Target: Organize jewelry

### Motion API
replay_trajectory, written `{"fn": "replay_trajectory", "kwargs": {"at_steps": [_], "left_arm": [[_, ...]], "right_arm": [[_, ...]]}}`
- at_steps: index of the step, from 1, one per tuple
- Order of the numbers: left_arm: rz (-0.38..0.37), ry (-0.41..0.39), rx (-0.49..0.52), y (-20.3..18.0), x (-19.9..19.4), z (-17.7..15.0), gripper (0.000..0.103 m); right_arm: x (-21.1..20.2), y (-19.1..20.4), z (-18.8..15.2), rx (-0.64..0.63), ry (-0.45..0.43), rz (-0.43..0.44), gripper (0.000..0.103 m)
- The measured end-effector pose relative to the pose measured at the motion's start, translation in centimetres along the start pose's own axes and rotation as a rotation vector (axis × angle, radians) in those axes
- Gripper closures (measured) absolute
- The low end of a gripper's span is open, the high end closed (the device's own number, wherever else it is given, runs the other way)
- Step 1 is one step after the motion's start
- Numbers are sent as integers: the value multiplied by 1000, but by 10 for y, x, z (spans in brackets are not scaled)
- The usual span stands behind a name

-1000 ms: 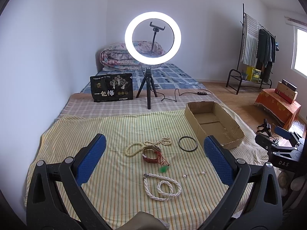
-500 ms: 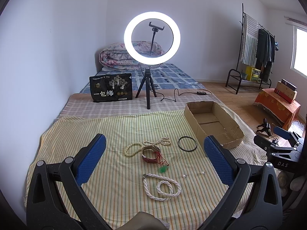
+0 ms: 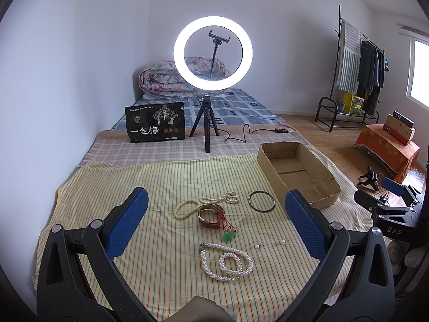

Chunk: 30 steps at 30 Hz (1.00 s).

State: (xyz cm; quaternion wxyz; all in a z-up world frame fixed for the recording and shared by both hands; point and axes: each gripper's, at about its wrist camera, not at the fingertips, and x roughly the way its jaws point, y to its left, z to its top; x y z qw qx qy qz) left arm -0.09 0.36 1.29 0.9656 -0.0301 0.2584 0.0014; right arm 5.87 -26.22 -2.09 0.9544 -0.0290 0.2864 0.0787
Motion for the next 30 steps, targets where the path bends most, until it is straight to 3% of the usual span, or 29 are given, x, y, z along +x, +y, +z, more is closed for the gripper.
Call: {"fn": "replay_trajectory", "kwargs": {"at_steps": [22,30], "left_arm": [[5,8,-6,2,0,-2,0],[54,24,-38,26,12,-1,0]], "right_arm": [[1,0,-1,5,12,17,1],[3,4,-1,-16,26,57,1]]}}
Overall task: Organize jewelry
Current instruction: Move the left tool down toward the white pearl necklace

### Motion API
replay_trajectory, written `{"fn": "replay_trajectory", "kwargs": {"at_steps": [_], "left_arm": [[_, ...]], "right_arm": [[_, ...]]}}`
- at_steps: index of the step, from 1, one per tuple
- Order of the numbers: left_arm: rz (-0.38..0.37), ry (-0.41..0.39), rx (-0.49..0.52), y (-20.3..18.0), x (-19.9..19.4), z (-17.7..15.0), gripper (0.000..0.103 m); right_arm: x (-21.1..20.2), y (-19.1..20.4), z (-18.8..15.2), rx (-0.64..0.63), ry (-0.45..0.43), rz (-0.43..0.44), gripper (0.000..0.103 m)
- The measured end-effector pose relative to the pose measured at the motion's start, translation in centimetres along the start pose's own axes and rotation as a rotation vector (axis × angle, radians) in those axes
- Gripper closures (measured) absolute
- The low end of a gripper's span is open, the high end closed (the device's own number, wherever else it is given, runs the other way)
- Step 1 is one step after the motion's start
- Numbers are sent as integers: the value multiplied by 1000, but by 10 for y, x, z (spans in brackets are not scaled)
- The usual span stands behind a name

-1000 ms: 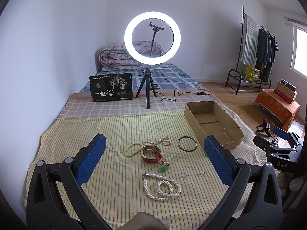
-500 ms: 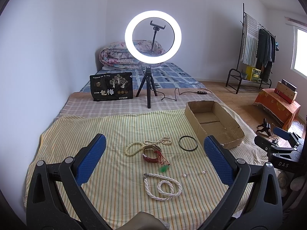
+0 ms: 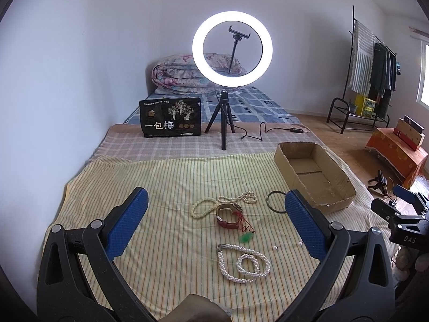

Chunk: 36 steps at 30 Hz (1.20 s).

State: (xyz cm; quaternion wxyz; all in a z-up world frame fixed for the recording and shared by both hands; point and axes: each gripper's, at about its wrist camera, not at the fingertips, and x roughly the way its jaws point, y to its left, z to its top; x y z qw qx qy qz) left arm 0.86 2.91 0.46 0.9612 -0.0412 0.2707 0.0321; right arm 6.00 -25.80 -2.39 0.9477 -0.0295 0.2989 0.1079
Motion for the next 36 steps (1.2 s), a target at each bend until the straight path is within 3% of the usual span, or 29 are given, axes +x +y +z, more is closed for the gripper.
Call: {"fn": "replay_trajectory", "kwargs": {"at_steps": [8,15,17,25,30,33,36], "left_arm": [[39,30,-49,34,14,6,0],[25,91,-60,55,29,-2,0],[12,117,-61,57,35,-9,6],[-103,316,-88,50,70,-44,22],[-210,478,-98,24,96,-75,22],[-225,551,-94,11,110,-93,22],[-224,595,-115,6,120,-99,26]], "right_arm": [[14,14,-6,-44,29,111,1],[36,26,-18,-118,128,152,1],[43,29,-23,-150,163,159,6],[77,48,-44,-309,303,201,29],[99,49,-57,-352,366,216,31],[111,44,-63,-352,403,221,39],[116,39,-66,-352,414,225,40]]}}
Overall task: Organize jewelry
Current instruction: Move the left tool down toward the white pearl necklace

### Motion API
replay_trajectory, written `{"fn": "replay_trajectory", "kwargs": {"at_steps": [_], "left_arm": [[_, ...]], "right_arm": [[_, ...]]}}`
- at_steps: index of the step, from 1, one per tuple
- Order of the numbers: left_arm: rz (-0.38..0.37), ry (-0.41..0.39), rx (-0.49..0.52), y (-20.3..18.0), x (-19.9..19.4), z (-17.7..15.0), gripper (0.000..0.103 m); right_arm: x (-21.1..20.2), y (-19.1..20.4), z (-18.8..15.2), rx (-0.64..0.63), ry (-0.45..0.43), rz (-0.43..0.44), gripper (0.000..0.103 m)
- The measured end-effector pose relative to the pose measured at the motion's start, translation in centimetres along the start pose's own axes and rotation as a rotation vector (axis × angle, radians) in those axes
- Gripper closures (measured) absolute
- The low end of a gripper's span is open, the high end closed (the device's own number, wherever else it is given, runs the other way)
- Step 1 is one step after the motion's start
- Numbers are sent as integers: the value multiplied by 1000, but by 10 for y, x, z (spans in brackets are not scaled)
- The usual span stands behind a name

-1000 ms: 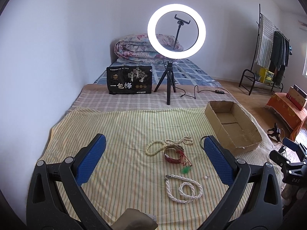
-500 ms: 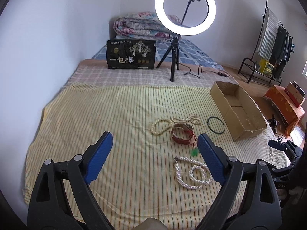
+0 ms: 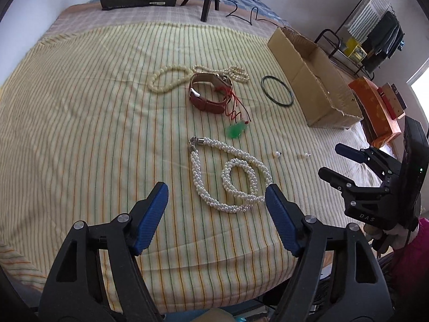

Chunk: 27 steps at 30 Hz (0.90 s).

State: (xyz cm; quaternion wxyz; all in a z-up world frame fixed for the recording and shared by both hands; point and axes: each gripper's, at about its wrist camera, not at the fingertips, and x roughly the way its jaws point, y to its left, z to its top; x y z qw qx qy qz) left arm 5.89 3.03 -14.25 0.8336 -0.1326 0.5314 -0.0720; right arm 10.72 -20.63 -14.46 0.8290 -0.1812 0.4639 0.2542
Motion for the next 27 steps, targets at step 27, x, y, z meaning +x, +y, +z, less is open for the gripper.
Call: {"fn": "replay_trajectory", "kwargs": {"at_steps": [27], "left_arm": [[87,73,-31,-3,52,6,27]], "right_arm": [[38,-13,7,46,51,118,59]]}}
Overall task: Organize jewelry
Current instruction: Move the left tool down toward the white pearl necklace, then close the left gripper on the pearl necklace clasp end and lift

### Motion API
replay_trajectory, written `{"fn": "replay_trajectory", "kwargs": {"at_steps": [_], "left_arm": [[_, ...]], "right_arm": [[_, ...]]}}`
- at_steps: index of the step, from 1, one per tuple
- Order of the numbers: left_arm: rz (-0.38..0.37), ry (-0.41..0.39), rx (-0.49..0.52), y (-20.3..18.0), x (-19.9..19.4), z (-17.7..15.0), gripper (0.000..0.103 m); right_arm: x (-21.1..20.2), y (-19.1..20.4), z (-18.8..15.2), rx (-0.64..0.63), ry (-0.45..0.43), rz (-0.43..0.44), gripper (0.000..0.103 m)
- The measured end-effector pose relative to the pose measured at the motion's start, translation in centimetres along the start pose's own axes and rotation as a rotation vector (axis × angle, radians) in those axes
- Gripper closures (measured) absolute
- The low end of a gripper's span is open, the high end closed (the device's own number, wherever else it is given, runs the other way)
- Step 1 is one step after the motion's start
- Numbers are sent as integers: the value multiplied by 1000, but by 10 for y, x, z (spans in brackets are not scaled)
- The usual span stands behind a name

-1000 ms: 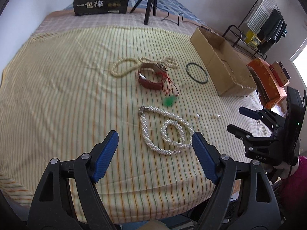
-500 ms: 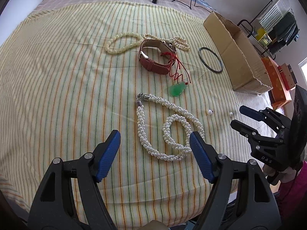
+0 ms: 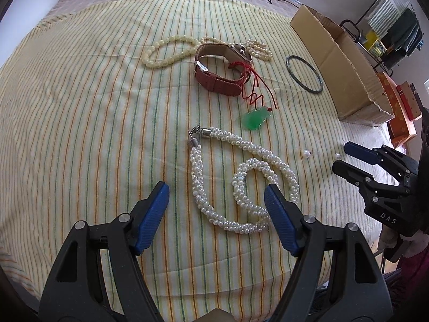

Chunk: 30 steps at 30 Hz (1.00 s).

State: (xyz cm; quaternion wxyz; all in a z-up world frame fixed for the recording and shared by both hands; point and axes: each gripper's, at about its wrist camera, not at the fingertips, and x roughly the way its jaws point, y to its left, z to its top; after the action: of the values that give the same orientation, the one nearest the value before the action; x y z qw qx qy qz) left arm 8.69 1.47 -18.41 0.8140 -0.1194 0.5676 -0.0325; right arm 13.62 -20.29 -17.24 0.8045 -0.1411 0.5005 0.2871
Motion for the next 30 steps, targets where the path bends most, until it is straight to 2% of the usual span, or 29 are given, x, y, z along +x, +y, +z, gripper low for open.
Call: {"fn": "replay_trajectory", "kwargs": {"at_steps": [3,5,7,12,18,20,30], "left_arm": [[4,-5,3,-1,2,0,27],[2,-5,7,0,3,0,28],[5,-7,11,0,2,0,30],[31,-14,35,-4,5,-1,36],[65,-35,36,2,5,2,68],[66,-39,32,6,4,3,86],[33,-60,17,10,-4,4,92]], "right_arm": [[3,4,-1,-11,4,-15,60],[3,4,-1,-18,-3,-14,65],[3,4,-1,-30,-8,-13,76],[4,7,-1,-54,-5,0,87],[2,10,-2,-74,-6,-7,88],[2,10,-2,-79,-5,-8,88],[-7,15,-5,-108,-35,-20,88]]}}
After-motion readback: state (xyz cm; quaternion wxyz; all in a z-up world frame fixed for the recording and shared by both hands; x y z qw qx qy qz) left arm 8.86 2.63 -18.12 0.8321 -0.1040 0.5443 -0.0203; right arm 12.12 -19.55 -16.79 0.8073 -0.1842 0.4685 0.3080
